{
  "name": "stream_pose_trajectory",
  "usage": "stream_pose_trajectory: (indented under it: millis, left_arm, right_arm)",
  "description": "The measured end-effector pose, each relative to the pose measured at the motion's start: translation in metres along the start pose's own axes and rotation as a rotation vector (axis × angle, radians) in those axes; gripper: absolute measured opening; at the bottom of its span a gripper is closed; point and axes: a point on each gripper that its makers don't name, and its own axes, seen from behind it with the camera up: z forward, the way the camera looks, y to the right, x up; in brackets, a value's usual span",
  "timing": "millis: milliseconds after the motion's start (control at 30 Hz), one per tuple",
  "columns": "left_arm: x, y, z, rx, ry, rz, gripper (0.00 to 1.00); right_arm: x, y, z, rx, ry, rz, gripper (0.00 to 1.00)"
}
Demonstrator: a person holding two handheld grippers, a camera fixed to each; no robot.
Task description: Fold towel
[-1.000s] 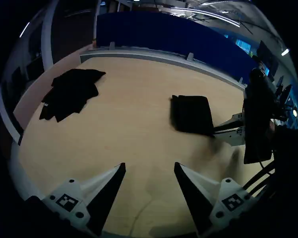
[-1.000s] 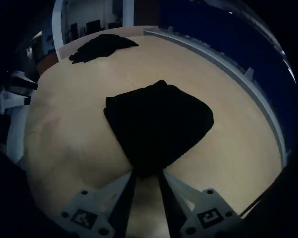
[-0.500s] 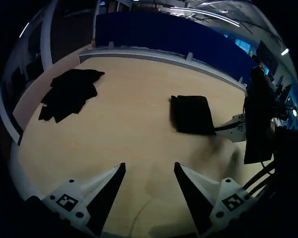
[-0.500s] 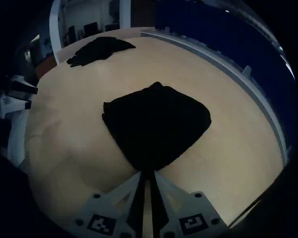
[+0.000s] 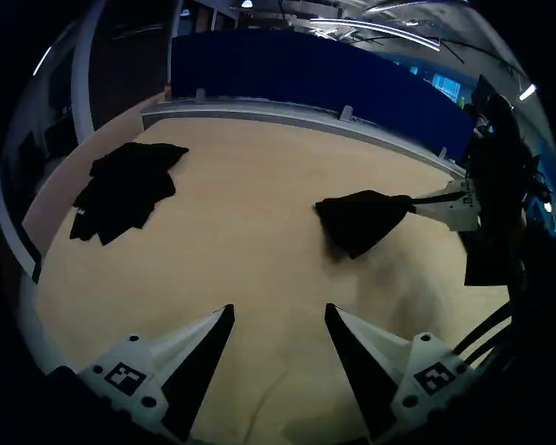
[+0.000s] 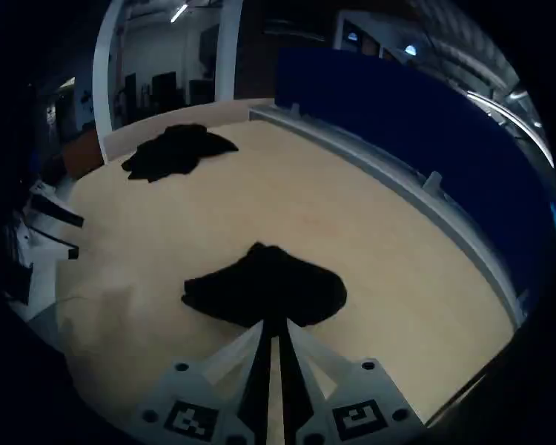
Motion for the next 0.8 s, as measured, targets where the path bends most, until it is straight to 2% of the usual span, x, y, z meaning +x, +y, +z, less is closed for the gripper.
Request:
stream_pose_trajectory:
  millis: [167,300,600,800]
  left_arm:
    - [0.006,0.002,-0.001,-0.005,0.012,0.006,0.91]
    - [0.010,0.004,-0.003,-0.009,0.019,0.013,0.91]
    - [0.019,0.014,-0.006,-0.027,0.030,0.030,0.90]
    - [0.022,0.022,-0.005,-0.042,0.029,0.043,0.90]
  right_arm:
    - [0.033,0.013,-0.016,-0.024,0.070,0.012,0.06]
    - [0.046,0.021,-0.025,-0.040,0.098,0.015,0.06]
    - [0.045,0.040,-0.046,-0.082,0.103,0.023,0.06]
    - [0.035,0.064,-0.069,-0.124,0.101,0.044,0.06]
